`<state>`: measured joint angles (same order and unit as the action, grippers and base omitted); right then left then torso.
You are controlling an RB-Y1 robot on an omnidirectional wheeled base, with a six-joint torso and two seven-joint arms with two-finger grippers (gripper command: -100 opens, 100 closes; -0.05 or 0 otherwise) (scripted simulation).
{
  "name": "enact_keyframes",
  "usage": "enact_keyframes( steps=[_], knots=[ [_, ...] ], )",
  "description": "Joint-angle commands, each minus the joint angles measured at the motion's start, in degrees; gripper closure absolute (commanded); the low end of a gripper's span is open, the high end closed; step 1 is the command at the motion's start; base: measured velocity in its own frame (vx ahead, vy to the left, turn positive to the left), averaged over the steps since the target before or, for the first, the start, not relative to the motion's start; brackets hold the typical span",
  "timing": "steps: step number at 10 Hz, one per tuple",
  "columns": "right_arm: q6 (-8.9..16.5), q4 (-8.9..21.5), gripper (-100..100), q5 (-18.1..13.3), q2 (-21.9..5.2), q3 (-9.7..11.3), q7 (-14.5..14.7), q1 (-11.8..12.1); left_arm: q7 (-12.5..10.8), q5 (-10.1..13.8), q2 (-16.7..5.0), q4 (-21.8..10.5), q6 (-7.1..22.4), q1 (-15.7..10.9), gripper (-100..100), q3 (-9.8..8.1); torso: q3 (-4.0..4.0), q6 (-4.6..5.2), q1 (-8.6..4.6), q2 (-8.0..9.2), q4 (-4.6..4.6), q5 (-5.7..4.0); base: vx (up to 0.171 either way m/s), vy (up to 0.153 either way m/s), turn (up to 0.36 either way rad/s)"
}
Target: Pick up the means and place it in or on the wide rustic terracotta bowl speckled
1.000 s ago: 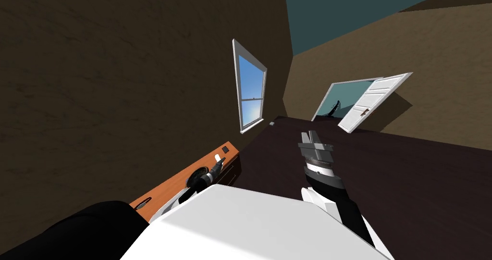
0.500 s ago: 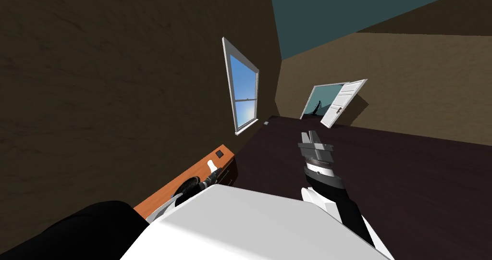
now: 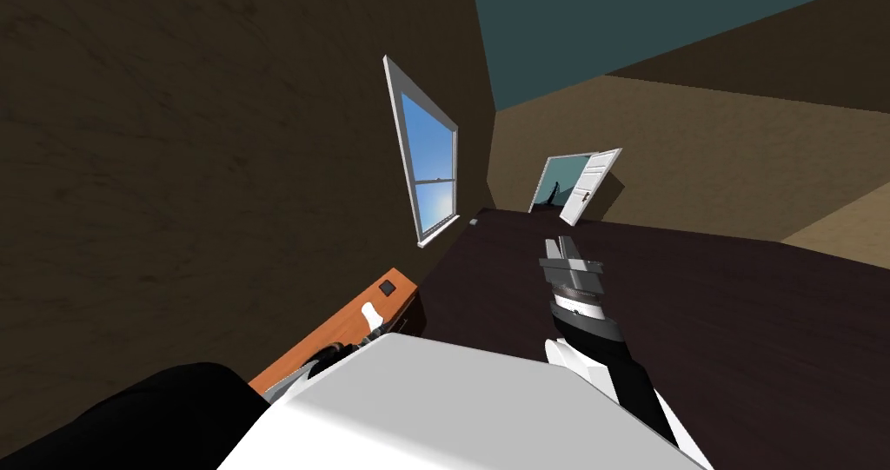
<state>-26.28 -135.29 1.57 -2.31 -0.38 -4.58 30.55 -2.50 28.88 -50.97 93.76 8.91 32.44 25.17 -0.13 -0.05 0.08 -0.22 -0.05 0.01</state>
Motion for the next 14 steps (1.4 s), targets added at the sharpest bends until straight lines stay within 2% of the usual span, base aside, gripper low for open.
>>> enact_keyframes(
  steps=[1,2,3,4,9,10,11,12,14],
  knots=[
    [0.0,0.0,0,0.0,0.0,0.0,0.0,0.0,-0.2,1.9,-1.1,-2.9,1.2,-1.3,-100,2.31,0.0,0.0,0.0,0.0,0.0,0.0,0.052,0.028,-0.151],
    [0.0,0.0,0,0.0,0.0,0.0,0.0,0.0,-0.2,1.9,-1.1,-3.4,1.2,-1.3,-100,2.31,0.01,0.03,0.0,0.02,0.01,0.0,0.037,0.025,-0.092],
    [0.0,0.0,0,0.0,0.0,0.0,0.0,0.0,-0.5,3.6,-2.3,-5.3,2.0,-1.9,-100,4.07,0.03,0.01,-0.01,0.06,0.01,0.0,0.044,0.027,-0.172],
    [0.0,0.0,0,0.0,0.0,0.0,0.0,0.0,-0.5,3.6,-2.3,-5.6,2.0,-1.9,-100,4.07,0.03,0.04,0.0,0.04,0.02,-0.01,0.042,0.028,-0.107],
    [0.0,0.0,0,0.0,0.0,0.0,0.0,0.0,-2.0,11.2,-6.8,-15.7,4.6,-5.6,-100,12.55,-0.09,0.03,0.2,-0.16,-0.03,0.04,0.081,0.061,-0.246],
    [0.0,0.0,0,0.0,0.0,0.0,0.0,0.0,-2.0,11.2,-6.8,-15.7,4.6,-5.6,-100,12.55,-0.08,0.02,0.17,-0.15,-0.03,0.03,0.054,0.056,-0.095],
    [0.0,0.0,0,0.0,0.0,0.0,0.0,0.0,-2.3,12.6,-7.4,-17.2,5.0,-6.3,-100,14.1,-0.04,-0.01,0.08,-0.06,-0.01,0.02,0.045,0.039,-0.137],
    [0.0,0.0,0,0.0,0.0,0.0,0.0,0.0,-2.3,12.6,-7.4,-17.5,5.0,-6.3,-100,14.1,-0.01,0.01,0.01,-0.02,0.0,0.01,0.033,0.029,-0.075],
    [0.0,0.0,0,0.0,0.0,0.0,0.0,0.0,-2.8,14.9,-8.4,-20.8,5.5,-7.7,-100,16.98,0.02,0.01,-0.02,0.03,0.01,-0.01,0.051,0.048,-0.174]
  ],
)
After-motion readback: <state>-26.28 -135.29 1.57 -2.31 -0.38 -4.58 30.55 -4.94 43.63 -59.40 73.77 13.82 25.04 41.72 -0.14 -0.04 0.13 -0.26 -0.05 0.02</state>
